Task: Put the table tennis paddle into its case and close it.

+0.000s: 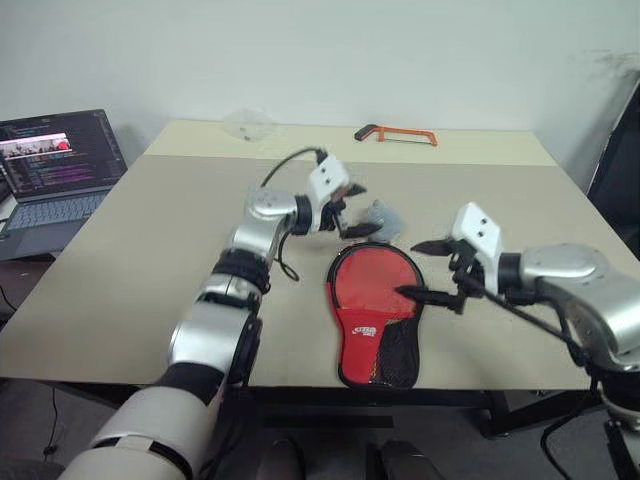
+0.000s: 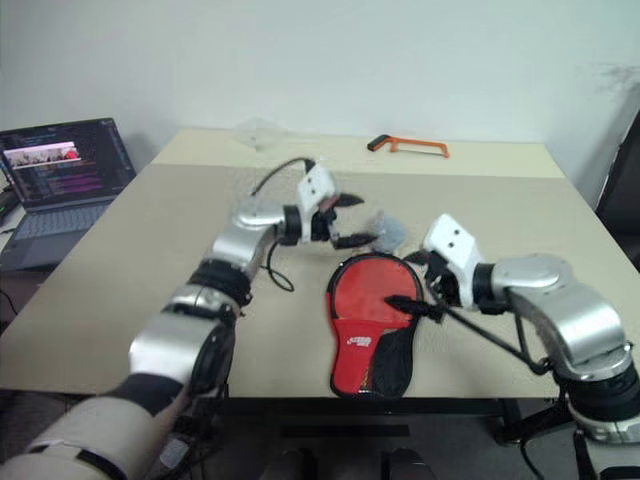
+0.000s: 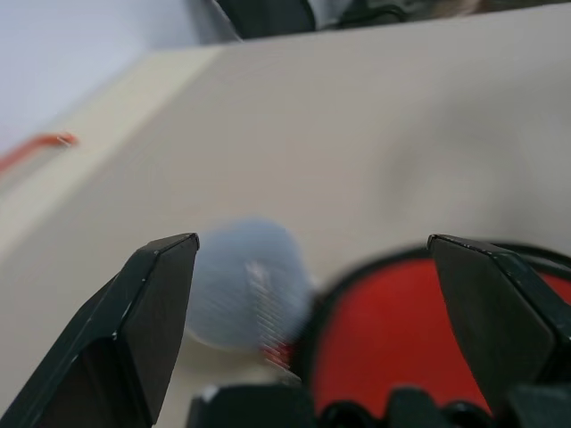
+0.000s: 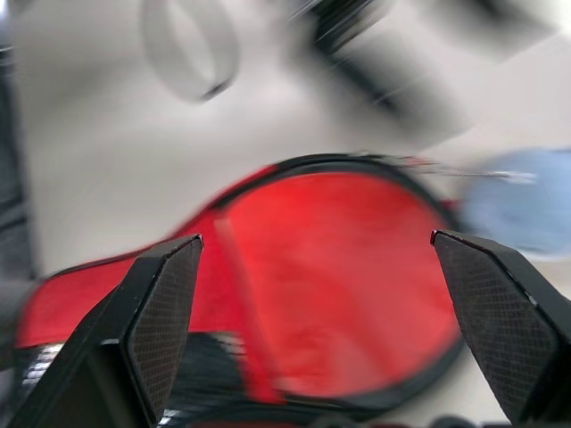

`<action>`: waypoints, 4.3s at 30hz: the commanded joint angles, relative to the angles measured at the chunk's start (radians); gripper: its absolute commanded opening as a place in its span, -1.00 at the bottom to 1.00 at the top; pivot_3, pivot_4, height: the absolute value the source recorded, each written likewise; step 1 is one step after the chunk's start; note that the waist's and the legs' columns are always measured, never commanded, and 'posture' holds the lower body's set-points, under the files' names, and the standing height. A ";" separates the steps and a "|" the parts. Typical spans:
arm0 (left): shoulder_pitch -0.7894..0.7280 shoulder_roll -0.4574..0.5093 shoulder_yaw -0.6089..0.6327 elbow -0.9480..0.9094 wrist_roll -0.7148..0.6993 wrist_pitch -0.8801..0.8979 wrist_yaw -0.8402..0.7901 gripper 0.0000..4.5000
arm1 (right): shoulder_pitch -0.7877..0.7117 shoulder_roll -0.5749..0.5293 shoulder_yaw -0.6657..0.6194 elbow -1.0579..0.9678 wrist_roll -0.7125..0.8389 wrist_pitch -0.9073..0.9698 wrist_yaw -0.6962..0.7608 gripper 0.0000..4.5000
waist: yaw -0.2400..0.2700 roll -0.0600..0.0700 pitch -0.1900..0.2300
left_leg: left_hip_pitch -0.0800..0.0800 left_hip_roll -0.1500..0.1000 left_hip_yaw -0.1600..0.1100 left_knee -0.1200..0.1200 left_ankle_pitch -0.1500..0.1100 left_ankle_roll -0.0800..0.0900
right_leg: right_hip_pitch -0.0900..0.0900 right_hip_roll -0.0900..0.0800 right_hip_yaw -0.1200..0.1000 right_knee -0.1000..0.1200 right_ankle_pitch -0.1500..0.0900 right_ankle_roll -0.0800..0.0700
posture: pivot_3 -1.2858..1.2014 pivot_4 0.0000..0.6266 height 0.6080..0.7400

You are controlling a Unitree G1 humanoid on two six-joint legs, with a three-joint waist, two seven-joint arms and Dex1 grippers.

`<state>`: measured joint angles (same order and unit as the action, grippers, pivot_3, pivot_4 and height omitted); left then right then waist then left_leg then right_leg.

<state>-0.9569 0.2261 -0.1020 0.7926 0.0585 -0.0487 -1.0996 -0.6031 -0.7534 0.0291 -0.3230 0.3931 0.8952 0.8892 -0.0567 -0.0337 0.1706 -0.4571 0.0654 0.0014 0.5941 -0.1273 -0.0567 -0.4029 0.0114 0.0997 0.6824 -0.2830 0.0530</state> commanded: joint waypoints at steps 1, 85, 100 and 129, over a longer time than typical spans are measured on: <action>0.150 -0.031 -0.085 -0.242 0.020 0.096 0.042 0.99 | -0.045 -0.008 -0.034 0.103 -0.058 -0.099 -0.049 1.00 | 0.000 0.000 0.000 | 0.000 0.000 0.000 0.000 0.000 0.000 | 0.000 0.000 0.000 0.000 0.000 0.000 | 0.03 -0.52 1.00; 0.334 -0.143 -0.169 -0.478 -0.017 0.498 0.550 1.00 | -0.423 0.330 0.116 1.331 -0.598 -0.649 -0.449 -0.84 | 0.004 0.005 0.001 | 0.012 -0.002 -0.001 -0.002 0.000 0.001 | 0.013 -0.002 -0.001 -0.004 -0.003 0.004 | 0.03 -0.52 1.00; 0.309 -0.134 -0.184 -0.429 -0.012 0.466 0.526 1.00 | 0.006 -0.094 0.195 0.412 -0.555 -0.307 0.071 -0.85 | 0.033 0.005 0.001 | 0.011 -0.005 -0.001 -0.002 -0.004 -0.004 | 0.013 -0.005 -0.002 -0.005 -0.011 0.005 | 0.03 -0.52 1.00; 0.285 -0.124 -0.210 -0.387 0.011 0.470 0.527 1.00 | 0.432 -0.368 0.221 -0.282 -0.290 -0.365 0.433 -0.87 | 0.032 0.004 0.001 | 0.011 -0.005 -0.003 -0.002 -0.010 -0.008 | 0.015 -0.006 -0.005 -0.006 -0.018 0.004 | 0.03 -0.52 1.00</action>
<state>-0.6820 0.0911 -0.2903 0.3675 0.0405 0.4038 -0.5800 -0.2019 -1.1119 0.2135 -0.5457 0.0312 0.5340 1.2469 -0.0243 -0.0294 0.1712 -0.4459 0.0601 -0.0012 0.5917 -0.1371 -0.0648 -0.3880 0.0053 0.0952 0.6761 -0.3009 0.0567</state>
